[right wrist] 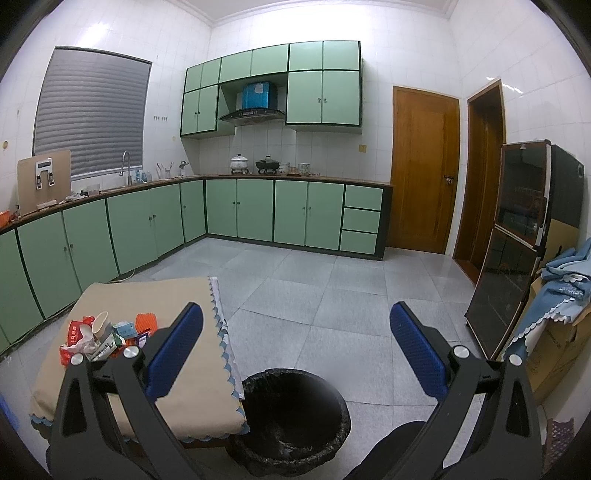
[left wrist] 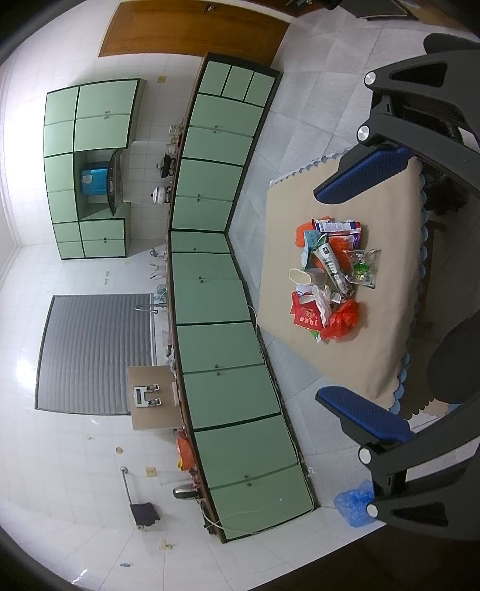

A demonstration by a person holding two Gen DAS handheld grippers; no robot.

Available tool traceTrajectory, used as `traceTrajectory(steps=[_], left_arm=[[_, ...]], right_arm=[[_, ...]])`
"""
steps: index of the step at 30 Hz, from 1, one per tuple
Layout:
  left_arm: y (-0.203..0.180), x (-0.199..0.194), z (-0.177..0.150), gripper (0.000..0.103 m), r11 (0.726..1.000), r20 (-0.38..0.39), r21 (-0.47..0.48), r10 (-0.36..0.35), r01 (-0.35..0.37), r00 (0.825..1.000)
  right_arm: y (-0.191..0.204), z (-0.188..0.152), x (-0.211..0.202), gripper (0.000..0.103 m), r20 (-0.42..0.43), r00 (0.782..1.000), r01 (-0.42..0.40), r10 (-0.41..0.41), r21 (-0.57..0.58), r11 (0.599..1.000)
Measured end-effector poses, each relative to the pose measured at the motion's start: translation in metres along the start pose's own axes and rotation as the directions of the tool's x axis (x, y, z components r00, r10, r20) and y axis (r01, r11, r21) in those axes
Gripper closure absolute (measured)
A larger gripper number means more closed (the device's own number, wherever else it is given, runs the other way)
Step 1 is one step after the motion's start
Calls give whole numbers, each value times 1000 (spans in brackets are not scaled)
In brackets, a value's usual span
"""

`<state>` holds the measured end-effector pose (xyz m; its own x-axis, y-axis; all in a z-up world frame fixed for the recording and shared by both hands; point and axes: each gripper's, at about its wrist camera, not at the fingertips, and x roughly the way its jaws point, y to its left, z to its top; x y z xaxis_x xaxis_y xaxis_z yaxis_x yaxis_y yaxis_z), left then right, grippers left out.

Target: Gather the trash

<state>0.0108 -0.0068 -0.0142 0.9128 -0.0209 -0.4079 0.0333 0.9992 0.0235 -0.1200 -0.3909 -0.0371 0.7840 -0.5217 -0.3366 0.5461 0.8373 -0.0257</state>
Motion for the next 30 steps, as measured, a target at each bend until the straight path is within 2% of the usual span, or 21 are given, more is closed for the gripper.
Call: traceTrajectory(steps=[5, 6, 8, 11, 13, 16, 17, 18, 19, 24, 30], left_arm=[[-2, 6, -3, 6, 999, -7, 30, -15, 15, 1000], [-1, 9, -6, 6, 999, -14, 36, -30, 30, 999], [0, 11, -9, 6, 999, 3, 43, -2, 2, 1000], [5, 18, -17, 6, 998, 8, 56, -6, 6, 1000], [10, 21, -22, 6, 998, 19, 53, -40, 39, 999], [14, 27, -28, 6, 998, 16, 48, -52, 51, 999], [16, 31, -28, 6, 997, -11, 45, -62, 63, 998], [18, 35, -27, 6, 998, -23, 28, -60, 60, 998], [20, 38, -25, 6, 998, -19, 16, -58, 58, 998], [20, 48, -19, 6, 999, 42, 47, -25, 23, 999], [31, 72, -21, 6, 1000, 37, 24, 5, -6, 999]], right_arm=[[3, -2, 4, 5, 10, 1000, -25, 25, -22, 999], [6, -3, 6, 5, 9, 999, -45, 45, -29, 999], [11, -5, 11, 5, -6, 996, -85, 84, -48, 995], [22, -10, 16, 5, -22, 988, -153, 152, -73, 985], [33, -15, 17, 5, -19, 980, -201, 200, -103, 974], [51, -19, 19, 5, -16, 971, -238, 239, -154, 959], [55, -20, 22, 5, -33, 965, -262, 261, -162, 951], [62, -21, 27, 5, -60, 950, -312, 306, -168, 935], [68, -22, 32, 5, -77, 941, -338, 330, -171, 925], [93, -27, 58, 5, -147, 915, -398, 376, -175, 900], [117, -33, 79, 5, -183, 885, -458, 429, -163, 874]])
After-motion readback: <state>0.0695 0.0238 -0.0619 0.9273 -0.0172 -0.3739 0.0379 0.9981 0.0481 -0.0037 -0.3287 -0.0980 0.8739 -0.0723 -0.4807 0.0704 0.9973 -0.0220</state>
